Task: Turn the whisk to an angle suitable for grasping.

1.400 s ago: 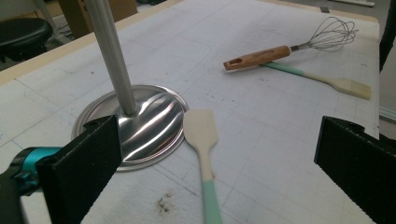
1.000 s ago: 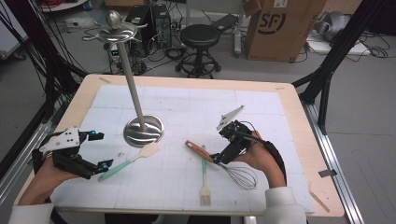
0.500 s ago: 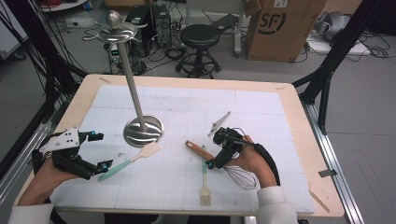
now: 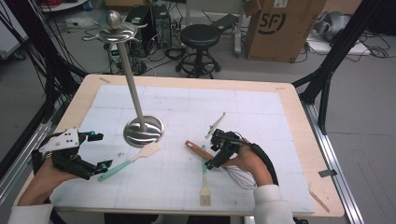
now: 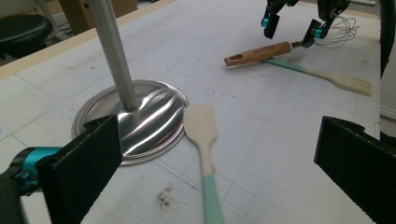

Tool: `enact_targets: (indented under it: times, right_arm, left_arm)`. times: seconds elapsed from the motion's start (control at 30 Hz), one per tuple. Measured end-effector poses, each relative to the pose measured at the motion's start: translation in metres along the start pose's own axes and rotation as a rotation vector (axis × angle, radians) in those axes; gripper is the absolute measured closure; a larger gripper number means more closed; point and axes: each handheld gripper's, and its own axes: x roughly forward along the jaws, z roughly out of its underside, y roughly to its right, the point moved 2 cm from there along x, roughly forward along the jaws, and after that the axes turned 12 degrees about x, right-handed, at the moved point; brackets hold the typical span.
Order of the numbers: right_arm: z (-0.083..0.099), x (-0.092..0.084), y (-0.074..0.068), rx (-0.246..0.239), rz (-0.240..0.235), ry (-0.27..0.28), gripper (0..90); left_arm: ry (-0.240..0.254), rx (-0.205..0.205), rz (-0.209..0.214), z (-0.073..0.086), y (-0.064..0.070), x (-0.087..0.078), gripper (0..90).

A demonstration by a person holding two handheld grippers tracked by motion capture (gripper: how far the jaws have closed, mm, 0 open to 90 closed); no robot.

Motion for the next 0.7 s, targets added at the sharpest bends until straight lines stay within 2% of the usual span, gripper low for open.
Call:
enact_targets:
  times: [0.3, 0.37, 0.43, 0.47, 0.7]
  right_arm:
    - [-0.001, 0.007, 0.003, 0.025, 0.002, -0.031, 37.3]
    - [-0.001, 0.008, 0.002, 0.03, -0.014, -0.036, 43.0]
    - [-0.001, 0.009, 0.003, 0.023, -0.011, -0.035, 45.2]
    - [-0.001, 0.009, 0.002, 0.038, -0.01, -0.045, 47.4]
    - [-0.001, 0.013, 0.004, 0.046, 0.016, -0.067, 55.5]
  left_arm:
    - [-0.003, -0.004, -0.001, 0.002, -0.001, 0.0, 1.7]
    - [0.0, -0.005, -0.001, 0.002, -0.001, 0.0, 1.7]
    - [-0.001, -0.004, -0.001, 0.002, -0.001, 0.0, 1.7]
    - [-0.003, -0.006, -0.003, 0.002, 0.0, 0.0, 1.7]
    - [-0.01, -0.004, -0.004, 0.002, -0.001, 0.0, 1.6]
